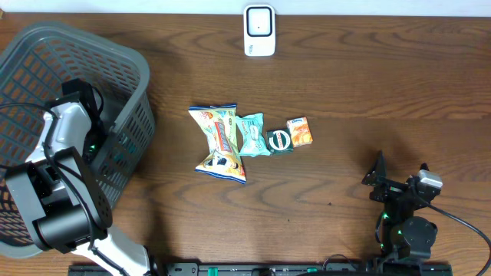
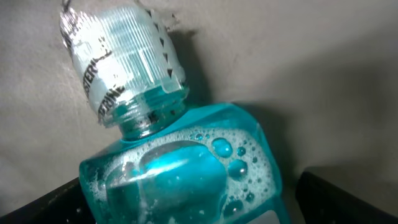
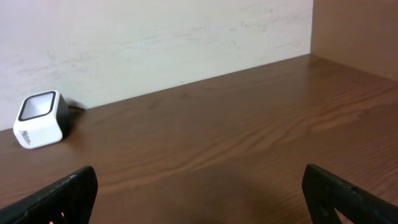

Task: Scan the item barcode
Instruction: 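Reach the left gripper into the basket and grasp the blue Listerine bottle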

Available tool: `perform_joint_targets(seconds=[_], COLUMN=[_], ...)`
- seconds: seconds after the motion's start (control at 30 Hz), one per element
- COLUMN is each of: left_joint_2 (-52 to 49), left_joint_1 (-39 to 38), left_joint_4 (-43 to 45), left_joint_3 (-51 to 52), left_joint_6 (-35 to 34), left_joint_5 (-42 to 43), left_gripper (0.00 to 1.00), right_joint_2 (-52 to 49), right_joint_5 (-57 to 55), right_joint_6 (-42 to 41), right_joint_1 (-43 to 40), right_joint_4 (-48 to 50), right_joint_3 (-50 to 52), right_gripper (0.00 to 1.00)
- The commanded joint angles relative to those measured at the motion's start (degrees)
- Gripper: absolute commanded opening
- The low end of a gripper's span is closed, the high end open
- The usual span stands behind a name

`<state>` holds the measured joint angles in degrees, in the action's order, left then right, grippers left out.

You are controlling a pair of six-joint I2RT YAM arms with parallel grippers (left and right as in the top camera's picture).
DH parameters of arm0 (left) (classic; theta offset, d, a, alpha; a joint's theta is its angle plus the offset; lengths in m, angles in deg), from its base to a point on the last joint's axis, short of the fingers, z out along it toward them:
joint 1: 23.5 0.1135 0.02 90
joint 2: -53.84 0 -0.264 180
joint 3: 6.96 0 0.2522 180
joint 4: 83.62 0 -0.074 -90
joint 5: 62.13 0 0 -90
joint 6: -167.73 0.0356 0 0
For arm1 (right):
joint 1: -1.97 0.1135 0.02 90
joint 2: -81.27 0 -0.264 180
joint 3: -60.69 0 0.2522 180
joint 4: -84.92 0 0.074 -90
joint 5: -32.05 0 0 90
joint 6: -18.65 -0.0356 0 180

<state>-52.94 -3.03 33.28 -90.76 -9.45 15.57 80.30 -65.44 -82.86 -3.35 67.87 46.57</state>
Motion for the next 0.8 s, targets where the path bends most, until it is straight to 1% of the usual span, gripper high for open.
perform_joint_targets(seconds=[0.0, 0.13, 0.2, 0.23, 0.33, 0.37, 0.4, 0.43, 0.47, 0.53, 0.57, 0.6, 0.77], left_joint_2=[-0.7, -0.7, -0.7, -0.7, -0.7, -0.7, -0.7, -0.7, -0.7, -0.7, -0.6, -0.3, 3.0], left_joint_1=[0.0, 0.0, 0.1, 0.3, 0.7, 0.8, 1.0, 1.2, 1.5, 2.2, 2.5, 2.9, 3.4], left_joint_4=[0.0, 0.9, 0.9, 0.9, 0.8, 0.8, 0.9, 0.9, 0.9, 0.9, 0.9, 0.9, 0.9], left_joint_3=[1.8, 3.5, 4.2, 4.5, 4.7, 4.7, 4.7, 4.7, 4.7, 4.6, 4.5, 4.2, 2.5], left_joint_6=[1.2, 1.1, 0.2, 0.3, 0.4, 1.2, 2.1, 3.0, 3.8, 5.6, 6.4, 8.6, 16.0], left_joint_5=[0.0, -2.4, -4.0, -5.1, -6.5, -6.7, -6.9, -6.9, -6.9, -6.9, -6.8, -6.8, -6.9], left_gripper=[0.95, 0.90, 0.85, 0.79, 0.75, 0.74, 0.70, 0.65, 0.55, 0.46, 0.43, 0.39, 0.31], right_joint_2=[0.2, 0.2, 0.2, 0.2, 0.2, 0.2, 0.2, 0.2, 0.2, 0.2, 0.2, 0.2, 0.2], right_joint_5=[-0.3, -0.3, -0.3, -0.3, -0.3, -0.3, -0.3, -0.3, -0.3, -0.3, -0.3, -0.3, -0.3], right_joint_6=[-0.2, -0.2, -0.2, -0.2, -0.2, -0.2, -0.2, -0.2, -0.2, -0.2, -0.2, -0.2, -0.2], right_joint_1=[0.5, 0.5, 0.5, 0.5, 0.5, 0.5, 0.5, 0.5, 0.5, 0.5, 0.5, 0.5, 0.5], right_joint_4=[-0.2, -0.2, -0.2, -0.2, -0.2, -0.2, -0.2, -0.2, -0.2, -0.2, -0.2, -0.2, -0.2], right_joint_3=[0.0, 0.0, 0.0, 0.0, 0.0, 0.0, 0.0, 0.0, 0.0, 0.0, 0.0, 0.0, 0.0], right_gripper=[0.99, 0.99, 0.99, 0.99, 0.99, 0.99, 0.99, 0.99, 0.99, 0.99, 0.99, 0.99, 0.99])
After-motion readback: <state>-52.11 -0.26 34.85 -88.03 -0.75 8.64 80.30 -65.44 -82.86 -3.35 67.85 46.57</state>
